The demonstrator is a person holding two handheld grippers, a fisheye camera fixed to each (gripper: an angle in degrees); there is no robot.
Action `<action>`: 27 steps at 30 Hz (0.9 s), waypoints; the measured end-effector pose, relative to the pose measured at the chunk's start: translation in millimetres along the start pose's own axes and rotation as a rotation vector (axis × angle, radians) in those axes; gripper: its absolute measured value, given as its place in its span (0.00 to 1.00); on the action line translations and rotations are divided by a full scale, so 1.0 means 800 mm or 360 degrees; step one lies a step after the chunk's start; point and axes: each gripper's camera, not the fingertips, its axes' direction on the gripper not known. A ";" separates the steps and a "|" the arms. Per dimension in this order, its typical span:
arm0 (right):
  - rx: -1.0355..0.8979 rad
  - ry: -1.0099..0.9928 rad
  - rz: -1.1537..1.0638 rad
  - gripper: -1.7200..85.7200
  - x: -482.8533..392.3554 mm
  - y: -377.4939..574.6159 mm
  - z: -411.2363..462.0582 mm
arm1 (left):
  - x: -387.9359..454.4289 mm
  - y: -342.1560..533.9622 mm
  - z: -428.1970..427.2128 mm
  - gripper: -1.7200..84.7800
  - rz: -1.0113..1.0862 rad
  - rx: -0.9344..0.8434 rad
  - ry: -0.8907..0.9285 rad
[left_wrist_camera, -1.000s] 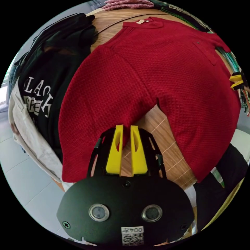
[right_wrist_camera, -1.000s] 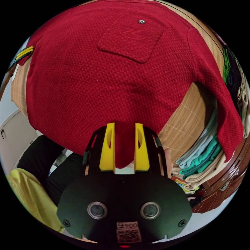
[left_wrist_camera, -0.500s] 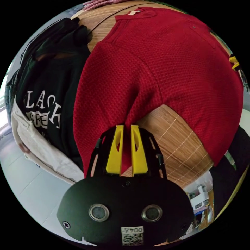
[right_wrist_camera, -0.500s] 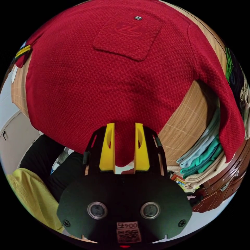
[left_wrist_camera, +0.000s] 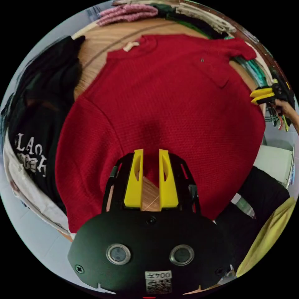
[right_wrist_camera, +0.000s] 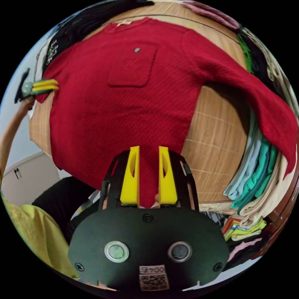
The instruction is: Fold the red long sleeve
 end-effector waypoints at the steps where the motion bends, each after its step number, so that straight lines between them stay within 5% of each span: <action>1: 0.0097 -0.0105 0.0080 0.12 0.027 0.008 -0.018 | -0.006 -0.001 0.007 0.11 -0.0010 0.0011 0.0015; 7: 0.0299 -0.0602 0.0409 0.11 0.159 0.017 -0.044 | -0.034 -0.007 0.003 0.08 -0.0063 0.0009 0.0108; 17: 0.0032 -0.0545 0.0172 0.06 0.167 -0.008 -0.041 | -0.035 -0.037 0.002 0.07 -0.0063 -0.0085 0.0042; 19: 0.0052 -0.0402 0.0143 0.05 0.170 -0.001 -0.051 | -0.036 -0.038 0.003 0.07 -0.0062 -0.0071 0.0043; 27: 0.0230 -0.0637 0.0257 0.10 0.190 0.021 -0.089 | -0.037 -0.046 0.007 0.06 -0.0023 -0.0076 0.0014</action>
